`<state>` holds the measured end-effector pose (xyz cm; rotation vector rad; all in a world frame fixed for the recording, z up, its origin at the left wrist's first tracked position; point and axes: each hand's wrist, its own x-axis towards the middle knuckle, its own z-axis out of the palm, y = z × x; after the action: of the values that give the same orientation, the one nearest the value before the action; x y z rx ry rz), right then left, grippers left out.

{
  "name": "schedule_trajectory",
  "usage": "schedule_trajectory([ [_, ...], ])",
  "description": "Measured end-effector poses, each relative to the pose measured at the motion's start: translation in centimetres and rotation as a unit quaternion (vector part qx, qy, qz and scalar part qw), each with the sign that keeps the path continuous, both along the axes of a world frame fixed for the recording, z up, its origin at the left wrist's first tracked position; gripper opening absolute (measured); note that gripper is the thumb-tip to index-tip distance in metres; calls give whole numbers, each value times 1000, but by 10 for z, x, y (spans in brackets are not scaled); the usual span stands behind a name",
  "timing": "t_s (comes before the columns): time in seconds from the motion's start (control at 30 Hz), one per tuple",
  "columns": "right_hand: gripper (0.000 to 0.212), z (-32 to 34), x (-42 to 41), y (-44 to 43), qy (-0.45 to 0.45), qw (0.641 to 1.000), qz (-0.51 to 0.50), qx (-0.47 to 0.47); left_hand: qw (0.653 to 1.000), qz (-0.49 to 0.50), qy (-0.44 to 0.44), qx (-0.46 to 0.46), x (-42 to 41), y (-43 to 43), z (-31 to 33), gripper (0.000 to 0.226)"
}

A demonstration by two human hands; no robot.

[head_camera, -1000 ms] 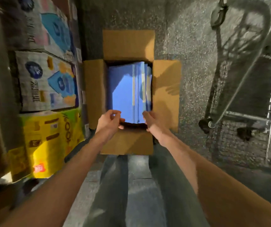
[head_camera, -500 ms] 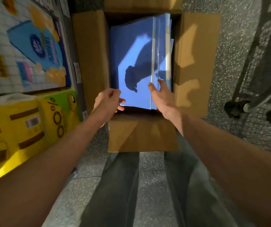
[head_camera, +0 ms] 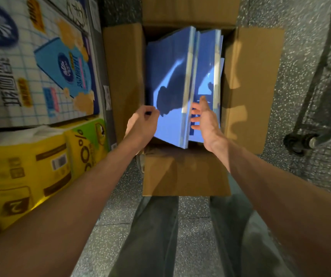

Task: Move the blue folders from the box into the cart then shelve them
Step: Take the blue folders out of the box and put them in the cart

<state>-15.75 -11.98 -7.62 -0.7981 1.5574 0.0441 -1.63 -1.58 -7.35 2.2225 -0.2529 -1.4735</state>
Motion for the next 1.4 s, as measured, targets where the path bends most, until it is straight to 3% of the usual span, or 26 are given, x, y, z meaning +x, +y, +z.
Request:
schedule_trajectory([
  [0.17, 73, 16, 24, 11, -73, 996, 15, 48, 999, -5, -39, -22, 3, -17, 6, 53],
  [0.33, 78, 20, 46, 31, -92, 988, -25, 119, 994, -50, -96, 26, 14, -22, 3, 81],
  [0.5, 76, 33, 50, 45, -88, 987, -15, 136, 977, -127, -156, 70, 24, -25, -2, 56],
  [0.67, 73, 55, 22, 47, -61, 990, 13, 130, 979, -106, -161, 67, 26, -27, 27, 54],
  [0.83, 63, 103, -18, 30, -26, 990, 100, 100, 986, -70, -147, 46, 8, -21, 94, 58],
  [1.07, 37, 225, -74, -11, 43, 959, 277, -47, 988, -34, -150, -2, -39, -26, 239, 48],
  [1.27, 27, 329, -121, -48, 29, 953, 289, -92, 989, -23, -131, -67, -72, -36, 362, 55],
  [1.4, 51, 406, -159, -67, 11, 961, 259, -92, 983, 43, -110, -143, -113, -38, 443, 30],
])
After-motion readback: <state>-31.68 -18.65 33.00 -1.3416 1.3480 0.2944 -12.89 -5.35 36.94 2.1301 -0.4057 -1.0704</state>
